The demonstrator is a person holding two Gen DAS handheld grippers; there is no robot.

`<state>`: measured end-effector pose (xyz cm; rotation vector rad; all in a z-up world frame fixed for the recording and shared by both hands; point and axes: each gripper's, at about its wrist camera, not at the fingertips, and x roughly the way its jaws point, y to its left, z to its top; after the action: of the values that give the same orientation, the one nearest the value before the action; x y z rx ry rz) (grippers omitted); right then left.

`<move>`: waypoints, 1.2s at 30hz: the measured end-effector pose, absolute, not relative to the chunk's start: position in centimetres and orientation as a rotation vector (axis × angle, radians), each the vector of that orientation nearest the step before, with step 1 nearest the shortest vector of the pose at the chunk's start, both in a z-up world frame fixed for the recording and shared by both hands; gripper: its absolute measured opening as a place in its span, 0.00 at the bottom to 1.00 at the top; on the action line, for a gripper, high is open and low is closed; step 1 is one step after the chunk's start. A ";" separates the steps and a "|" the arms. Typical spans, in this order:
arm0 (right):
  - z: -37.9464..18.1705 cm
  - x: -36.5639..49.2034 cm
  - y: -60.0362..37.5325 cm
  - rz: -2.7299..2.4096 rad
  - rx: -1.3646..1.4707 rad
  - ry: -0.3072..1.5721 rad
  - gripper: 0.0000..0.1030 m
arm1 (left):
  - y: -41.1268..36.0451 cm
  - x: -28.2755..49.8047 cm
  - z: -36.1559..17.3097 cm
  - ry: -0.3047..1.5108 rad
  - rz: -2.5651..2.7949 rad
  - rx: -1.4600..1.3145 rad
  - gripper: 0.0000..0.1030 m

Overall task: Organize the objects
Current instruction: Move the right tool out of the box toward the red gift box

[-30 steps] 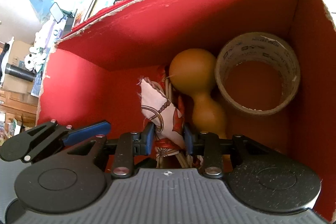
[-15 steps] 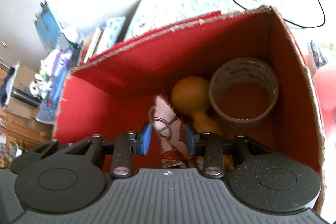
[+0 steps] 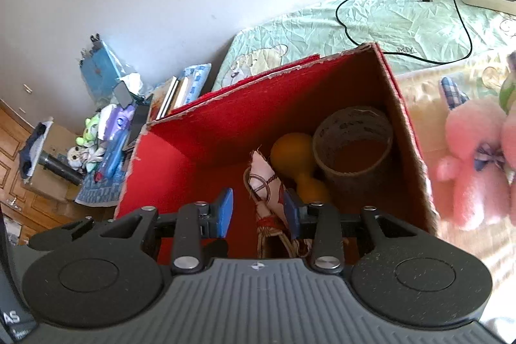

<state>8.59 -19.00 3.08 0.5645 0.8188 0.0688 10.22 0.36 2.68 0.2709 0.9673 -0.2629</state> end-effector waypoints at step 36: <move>2.4 -0.8 -18.4 0.268 0.515 0.772 0.45 | -0.3 0.1 3.7 0.985 0.003 0.189 0.86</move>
<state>-0.77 -18.45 2.44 0.5154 0.7717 0.2676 0.10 -0.26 3.74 0.1892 0.9849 0.0034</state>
